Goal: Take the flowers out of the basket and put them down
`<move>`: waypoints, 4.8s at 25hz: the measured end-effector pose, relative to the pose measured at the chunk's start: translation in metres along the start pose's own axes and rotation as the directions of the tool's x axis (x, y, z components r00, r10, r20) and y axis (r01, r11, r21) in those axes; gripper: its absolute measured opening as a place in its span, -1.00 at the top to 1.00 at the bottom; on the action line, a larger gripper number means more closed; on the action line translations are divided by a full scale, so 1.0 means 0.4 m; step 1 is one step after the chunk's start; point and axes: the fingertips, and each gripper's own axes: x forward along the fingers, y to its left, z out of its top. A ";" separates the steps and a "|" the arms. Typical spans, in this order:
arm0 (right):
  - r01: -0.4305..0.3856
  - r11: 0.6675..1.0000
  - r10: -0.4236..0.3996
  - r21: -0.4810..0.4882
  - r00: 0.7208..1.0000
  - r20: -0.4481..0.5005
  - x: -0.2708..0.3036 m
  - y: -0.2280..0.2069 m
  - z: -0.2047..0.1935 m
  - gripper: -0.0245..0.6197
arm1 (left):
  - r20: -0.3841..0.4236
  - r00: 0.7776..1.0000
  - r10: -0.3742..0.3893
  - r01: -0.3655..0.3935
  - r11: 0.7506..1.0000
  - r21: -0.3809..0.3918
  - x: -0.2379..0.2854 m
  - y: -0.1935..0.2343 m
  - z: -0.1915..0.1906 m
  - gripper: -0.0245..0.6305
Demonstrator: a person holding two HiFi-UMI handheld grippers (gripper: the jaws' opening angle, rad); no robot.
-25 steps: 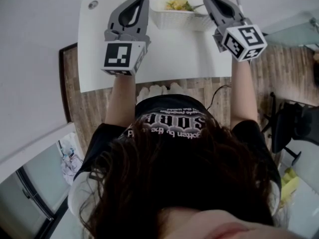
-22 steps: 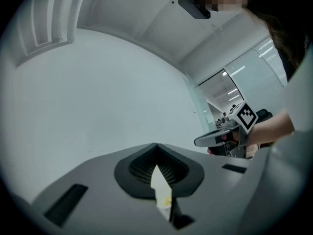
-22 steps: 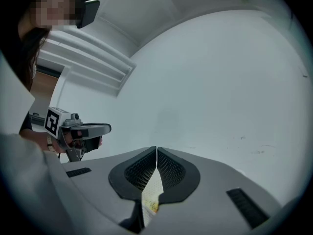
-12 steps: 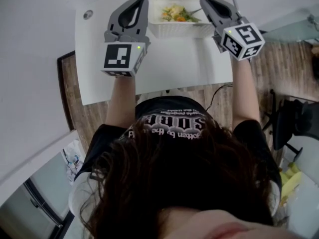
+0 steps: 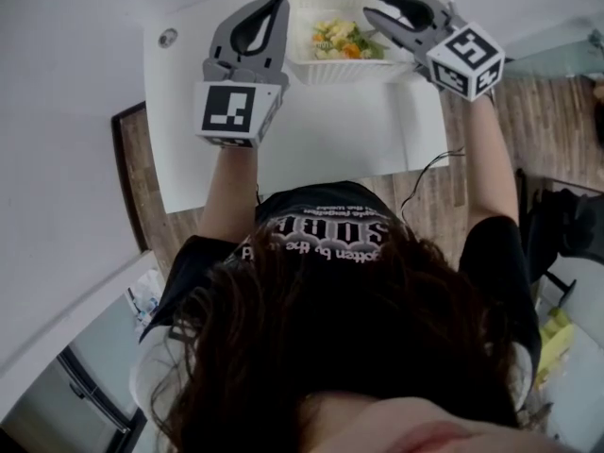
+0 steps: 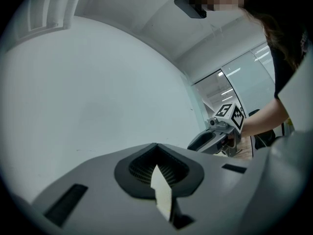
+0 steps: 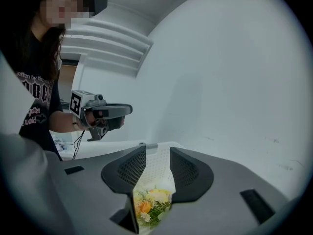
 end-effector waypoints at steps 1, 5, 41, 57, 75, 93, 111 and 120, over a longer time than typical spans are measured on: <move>-0.016 1.000 0.016 -0.005 1.000 -0.022 0.010 -0.003 -0.010 0.43 | -0.004 1.000 -0.004 0.004 1.000 0.001 0.005 0.004 -0.006 0.93; -0.080 0.997 0.078 -0.013 0.992 -0.101 0.052 -0.015 -0.053 0.25 | -0.018 1.000 -0.020 0.020 1.000 0.001 0.023 0.016 -0.028 0.93; -0.392 0.907 0.412 0.151 0.758 -0.506 0.263 0.058 -0.506 -0.20 | -0.101 0.995 -0.017 0.015 1.000 -0.023 0.076 0.105 -0.137 0.93; -0.477 0.867 0.459 0.148 0.646 -0.609 0.253 0.119 -0.597 -0.03 | -0.109 0.994 -0.012 0.011 1.000 -0.007 0.071 0.113 -0.145 0.93; -0.460 0.885 0.398 0.071 0.667 -0.630 0.255 0.095 -0.567 0.79 | -0.101 0.995 -0.024 0.023 1.000 -0.018 0.066 0.104 -0.141 0.93; -0.322 0.947 0.277 0.006 0.805 -0.524 0.236 0.009 -0.409 0.80 | -0.084 0.996 -0.031 0.030 1.000 -0.006 0.056 0.096 -0.110 0.93; -0.226 0.966 0.163 -0.125 0.908 -0.386 0.206 -0.042 -0.198 0.80 | -0.061 0.998 -0.019 0.020 1.000 0.012 0.033 0.085 -0.069 0.93; -0.196 0.966 0.128 -0.171 0.930 -0.345 0.173 -0.060 -0.115 0.80 | -0.062 0.998 0.001 0.000 1.000 0.014 0.023 0.087 -0.060 0.93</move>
